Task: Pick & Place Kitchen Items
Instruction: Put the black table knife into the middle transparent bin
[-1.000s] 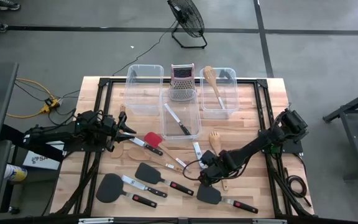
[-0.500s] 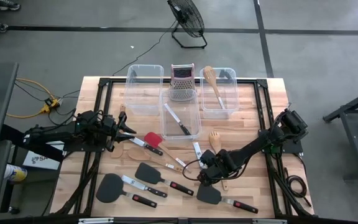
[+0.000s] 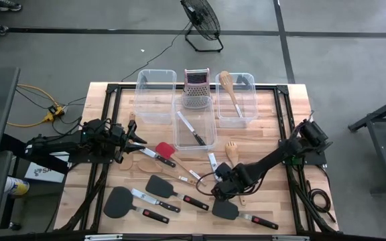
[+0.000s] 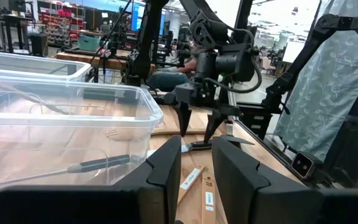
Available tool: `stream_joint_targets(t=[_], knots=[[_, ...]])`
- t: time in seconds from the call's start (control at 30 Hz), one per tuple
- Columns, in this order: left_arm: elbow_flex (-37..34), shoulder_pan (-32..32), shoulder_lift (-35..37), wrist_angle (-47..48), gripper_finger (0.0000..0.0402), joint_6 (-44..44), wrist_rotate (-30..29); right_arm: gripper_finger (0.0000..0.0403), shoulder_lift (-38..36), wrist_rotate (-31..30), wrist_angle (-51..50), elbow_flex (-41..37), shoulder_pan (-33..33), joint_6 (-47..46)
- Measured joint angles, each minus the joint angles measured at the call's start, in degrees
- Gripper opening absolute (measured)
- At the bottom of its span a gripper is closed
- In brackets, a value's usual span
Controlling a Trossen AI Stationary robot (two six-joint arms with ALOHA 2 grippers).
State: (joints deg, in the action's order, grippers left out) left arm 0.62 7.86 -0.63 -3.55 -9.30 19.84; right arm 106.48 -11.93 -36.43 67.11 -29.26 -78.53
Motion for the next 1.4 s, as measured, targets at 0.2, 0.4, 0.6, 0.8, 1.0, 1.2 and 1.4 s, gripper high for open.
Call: stream_joint_targets(t=[0.2,0.4,0.6,0.8,1.0,1.2,1.4], knots=[[0.0,0.0,0.0,0.0,0.009,0.0,0.0,0.0294,1.8,0.4,0.1,0.0,0.0,-0.8],[0.0,0.0,0.0,0.0,0.009,0.0,0.0,0.0294,2.6,-0.3,-1.7,0.1,0.0,-1.2],[0.0,0.0,0.0,0.0,0.009,0.0,0.0,0.0294,3.4,-0.2,-3.0,0.2,0.0,-1.1],[0.0,0.0,0.0,0.0,0.009,0.0,0.0,0.0294,3.4,-0.4,-4.6,0.2,0.0,-0.4],[0.0,0.0,0.0,0.0,0.009,0.0,0.0,0.0294,3.4,0.4,-4.4,0.2,0.0,4.7],[0.0,0.0,0.0,0.0,0.009,0.0,0.0,0.0294,3.5,1.5,-4.5,0.1,0.1,9.7],[0.0,0.0,0.0,0.0,0.009,0.0,0.0,0.0294,3.5,3.2,-4.5,0.1,0.1,12.4]])
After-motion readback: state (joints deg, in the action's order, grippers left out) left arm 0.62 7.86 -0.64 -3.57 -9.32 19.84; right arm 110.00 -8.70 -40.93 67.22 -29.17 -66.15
